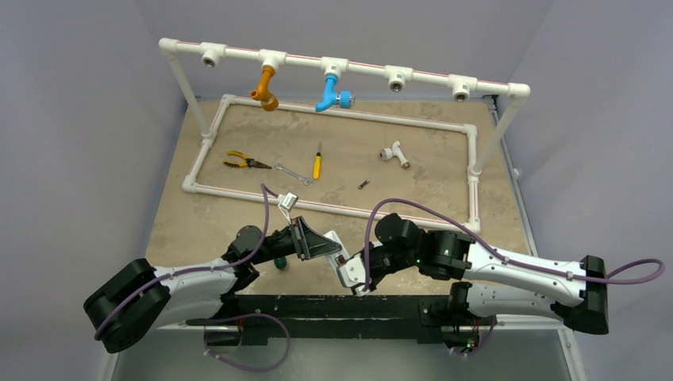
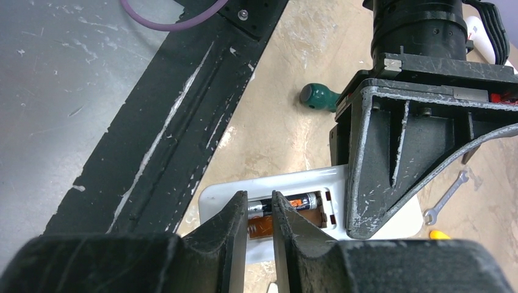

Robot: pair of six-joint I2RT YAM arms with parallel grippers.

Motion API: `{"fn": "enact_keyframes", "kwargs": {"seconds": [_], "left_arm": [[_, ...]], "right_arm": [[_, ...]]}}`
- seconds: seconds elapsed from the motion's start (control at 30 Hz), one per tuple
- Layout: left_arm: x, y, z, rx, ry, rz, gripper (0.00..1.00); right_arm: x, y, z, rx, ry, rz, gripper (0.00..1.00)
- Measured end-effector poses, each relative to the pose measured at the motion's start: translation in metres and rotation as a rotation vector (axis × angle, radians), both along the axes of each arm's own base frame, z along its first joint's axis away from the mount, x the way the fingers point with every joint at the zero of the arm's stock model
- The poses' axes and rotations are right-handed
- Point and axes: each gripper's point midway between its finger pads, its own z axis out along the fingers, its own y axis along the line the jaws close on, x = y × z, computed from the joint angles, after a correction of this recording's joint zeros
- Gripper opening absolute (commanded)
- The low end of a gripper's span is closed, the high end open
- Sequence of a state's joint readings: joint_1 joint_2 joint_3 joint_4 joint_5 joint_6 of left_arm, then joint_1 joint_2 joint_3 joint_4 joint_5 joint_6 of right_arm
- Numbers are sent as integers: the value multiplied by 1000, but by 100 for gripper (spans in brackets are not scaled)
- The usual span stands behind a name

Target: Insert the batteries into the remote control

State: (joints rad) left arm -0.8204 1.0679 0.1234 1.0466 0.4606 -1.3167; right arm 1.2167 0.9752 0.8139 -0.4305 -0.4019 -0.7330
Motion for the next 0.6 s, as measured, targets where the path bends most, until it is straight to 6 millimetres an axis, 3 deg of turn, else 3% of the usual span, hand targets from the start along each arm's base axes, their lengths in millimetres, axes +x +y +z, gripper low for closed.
{"fn": "enact_keyframes", "kwargs": {"seconds": [0.37,0.6], "left_arm": [[1,0,-1,0,1,4,0],[3,0,-4,7,8,13,0]], "right_arm": [[0,1,-3,-6,23,-16,7],[19,8,-1,-26,124,-43,4]]}}
